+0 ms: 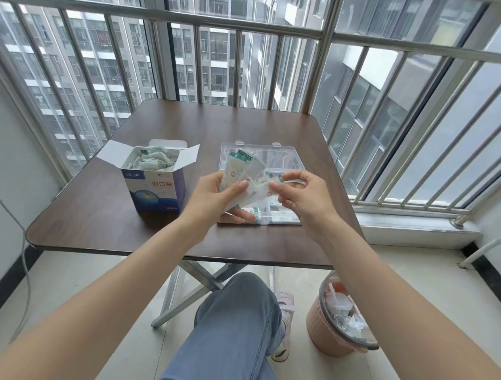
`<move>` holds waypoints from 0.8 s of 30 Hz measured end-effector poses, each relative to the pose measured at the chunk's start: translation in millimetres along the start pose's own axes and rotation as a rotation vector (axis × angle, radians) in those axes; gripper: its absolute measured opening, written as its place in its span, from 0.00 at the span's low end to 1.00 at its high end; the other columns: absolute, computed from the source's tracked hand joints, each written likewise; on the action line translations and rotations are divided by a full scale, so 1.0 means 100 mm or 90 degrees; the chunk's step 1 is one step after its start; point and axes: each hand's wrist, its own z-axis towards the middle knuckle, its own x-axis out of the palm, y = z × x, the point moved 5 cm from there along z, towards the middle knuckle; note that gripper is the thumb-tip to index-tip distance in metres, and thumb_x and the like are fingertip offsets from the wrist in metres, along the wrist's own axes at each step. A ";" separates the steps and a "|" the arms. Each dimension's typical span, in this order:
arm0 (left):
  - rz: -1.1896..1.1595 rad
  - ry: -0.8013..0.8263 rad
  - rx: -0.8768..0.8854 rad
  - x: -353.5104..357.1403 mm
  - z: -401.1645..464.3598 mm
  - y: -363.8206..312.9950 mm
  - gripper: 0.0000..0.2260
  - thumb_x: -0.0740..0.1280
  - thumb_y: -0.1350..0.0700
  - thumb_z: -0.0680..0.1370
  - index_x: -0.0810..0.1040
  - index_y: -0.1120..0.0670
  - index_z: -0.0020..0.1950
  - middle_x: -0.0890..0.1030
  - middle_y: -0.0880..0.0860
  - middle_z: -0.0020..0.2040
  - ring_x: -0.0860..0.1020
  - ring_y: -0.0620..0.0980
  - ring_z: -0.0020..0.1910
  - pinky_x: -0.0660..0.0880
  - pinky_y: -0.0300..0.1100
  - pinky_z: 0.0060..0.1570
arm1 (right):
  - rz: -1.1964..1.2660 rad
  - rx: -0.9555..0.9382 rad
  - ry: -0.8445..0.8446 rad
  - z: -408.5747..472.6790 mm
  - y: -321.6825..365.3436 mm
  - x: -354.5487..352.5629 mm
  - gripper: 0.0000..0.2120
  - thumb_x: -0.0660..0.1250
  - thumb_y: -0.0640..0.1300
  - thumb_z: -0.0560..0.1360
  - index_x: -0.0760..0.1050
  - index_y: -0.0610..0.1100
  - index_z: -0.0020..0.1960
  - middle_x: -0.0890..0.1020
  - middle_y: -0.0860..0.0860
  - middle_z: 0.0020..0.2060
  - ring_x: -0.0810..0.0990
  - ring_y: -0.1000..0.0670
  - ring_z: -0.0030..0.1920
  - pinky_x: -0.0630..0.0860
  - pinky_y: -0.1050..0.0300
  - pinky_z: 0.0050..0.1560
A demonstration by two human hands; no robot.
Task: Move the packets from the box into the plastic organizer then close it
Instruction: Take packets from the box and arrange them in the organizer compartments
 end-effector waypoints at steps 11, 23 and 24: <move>0.022 0.013 -0.004 0.02 0.02 0.02 0.09 0.65 0.58 0.78 0.75 0.56 0.58 0.82 0.54 0.47 0.83 0.54 0.30 0.79 0.42 0.26 | -0.081 0.015 0.066 -0.03 0.01 -0.02 0.08 0.71 0.39 0.73 0.74 0.44 0.37 0.81 0.50 0.33 0.78 0.57 0.29 0.66 0.68 0.28; 0.074 -0.018 0.009 0.17 0.11 0.04 0.04 0.65 0.59 0.79 0.75 0.53 0.53 0.80 0.56 0.47 0.80 0.50 0.25 0.76 0.38 0.23 | -0.193 0.042 0.015 -0.07 0.01 -0.29 0.03 0.70 0.39 0.73 0.79 0.46 0.43 0.81 0.50 0.34 0.75 0.55 0.30 0.67 0.62 0.33; 0.096 -0.025 0.015 0.18 0.13 0.04 0.04 0.65 0.59 0.79 0.75 0.54 0.54 0.80 0.56 0.48 0.80 0.50 0.24 0.76 0.38 0.22 | -0.210 0.047 0.017 -0.06 0.01 -0.31 0.03 0.70 0.39 0.73 0.79 0.46 0.42 0.80 0.50 0.34 0.75 0.55 0.31 0.68 0.62 0.34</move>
